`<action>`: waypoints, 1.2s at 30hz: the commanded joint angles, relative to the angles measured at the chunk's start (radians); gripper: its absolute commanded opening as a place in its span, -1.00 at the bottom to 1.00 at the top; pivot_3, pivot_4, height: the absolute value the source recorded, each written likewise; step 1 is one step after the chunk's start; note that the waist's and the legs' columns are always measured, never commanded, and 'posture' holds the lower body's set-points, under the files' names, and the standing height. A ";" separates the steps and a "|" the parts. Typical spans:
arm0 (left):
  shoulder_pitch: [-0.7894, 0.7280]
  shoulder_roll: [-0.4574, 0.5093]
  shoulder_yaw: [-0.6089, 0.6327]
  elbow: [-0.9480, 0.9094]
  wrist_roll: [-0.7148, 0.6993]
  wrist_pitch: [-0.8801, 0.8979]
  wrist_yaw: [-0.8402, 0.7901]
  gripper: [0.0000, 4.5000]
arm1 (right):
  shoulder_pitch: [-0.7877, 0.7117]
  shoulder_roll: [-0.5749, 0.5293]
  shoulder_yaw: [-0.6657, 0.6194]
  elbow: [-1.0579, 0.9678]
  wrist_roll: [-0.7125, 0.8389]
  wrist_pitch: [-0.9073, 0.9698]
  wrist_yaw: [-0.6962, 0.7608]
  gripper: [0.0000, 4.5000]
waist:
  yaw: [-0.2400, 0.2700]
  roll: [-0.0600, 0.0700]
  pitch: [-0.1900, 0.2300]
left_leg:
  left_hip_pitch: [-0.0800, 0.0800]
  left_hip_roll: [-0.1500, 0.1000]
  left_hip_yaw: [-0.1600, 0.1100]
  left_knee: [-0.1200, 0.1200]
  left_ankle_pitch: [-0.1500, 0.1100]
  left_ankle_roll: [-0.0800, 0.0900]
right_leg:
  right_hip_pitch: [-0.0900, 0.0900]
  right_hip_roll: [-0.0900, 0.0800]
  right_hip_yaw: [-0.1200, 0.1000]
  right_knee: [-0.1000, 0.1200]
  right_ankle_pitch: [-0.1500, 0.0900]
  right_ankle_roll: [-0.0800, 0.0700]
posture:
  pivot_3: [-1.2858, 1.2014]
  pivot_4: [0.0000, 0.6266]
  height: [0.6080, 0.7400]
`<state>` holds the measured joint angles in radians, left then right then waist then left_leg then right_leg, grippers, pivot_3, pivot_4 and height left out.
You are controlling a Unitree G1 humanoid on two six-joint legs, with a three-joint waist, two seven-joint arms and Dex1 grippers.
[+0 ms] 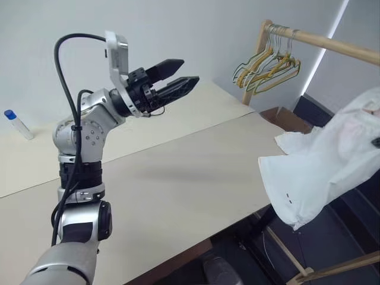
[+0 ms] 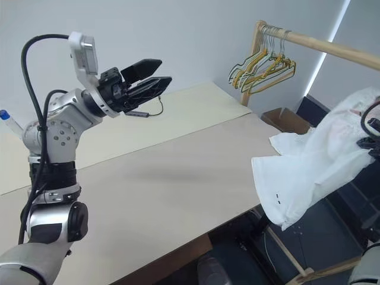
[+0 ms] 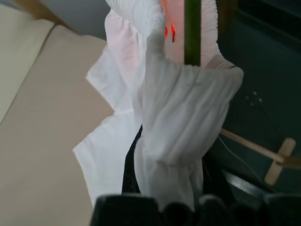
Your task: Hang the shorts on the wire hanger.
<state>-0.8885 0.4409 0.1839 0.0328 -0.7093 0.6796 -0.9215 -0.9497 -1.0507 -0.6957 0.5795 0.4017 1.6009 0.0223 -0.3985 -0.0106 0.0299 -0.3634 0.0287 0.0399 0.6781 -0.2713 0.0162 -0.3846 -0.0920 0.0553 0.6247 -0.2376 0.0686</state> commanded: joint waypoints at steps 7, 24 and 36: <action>0.029 0.030 -0.005 -0.086 -0.026 0.014 0.007 1.00 | 0.082 0.089 -0.041 -0.160 -0.083 -0.008 -0.017 -0.73 | 0.000 -0.001 0.000 | 0.001 0.000 0.002 -0.001 0.000 0.000 | 0.000 0.001 0.002 0.000 0.000 0.001 | -0.23 -1.00 1.00; 0.043 0.066 -0.018 -0.104 -0.039 0.029 -0.008 1.00 | 0.342 0.327 0.063 -0.611 -0.399 -0.782 -0.319 1.00 | -0.001 -0.001 0.000 | 0.005 0.000 0.007 -0.002 -0.001 -0.001 | 0.000 0.001 0.008 0.001 0.000 0.004 | -0.22 -1.00 1.00; 0.076 0.143 -0.037 -0.090 -0.025 0.005 -0.108 1.00 | 0.450 0.383 0.219 -0.838 -0.477 -1.322 -0.261 1.00 | -0.003 -0.002 0.001 | 0.009 0.000 0.011 -0.004 -0.002 -0.001 | 0.000 0.001 0.012 0.001 0.000 0.004 | -0.18 -1.00 1.00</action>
<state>-0.8139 0.5677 0.1390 -0.0392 -0.7328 0.6988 -1.0137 -0.4867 -0.6537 -0.5170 -0.1958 -0.1008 0.3587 -0.3044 -0.4014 -0.0124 0.0309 -0.3531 0.0290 0.0512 0.6738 -0.2729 0.0147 -0.3836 -0.0903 0.0684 0.6254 -0.2381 0.0731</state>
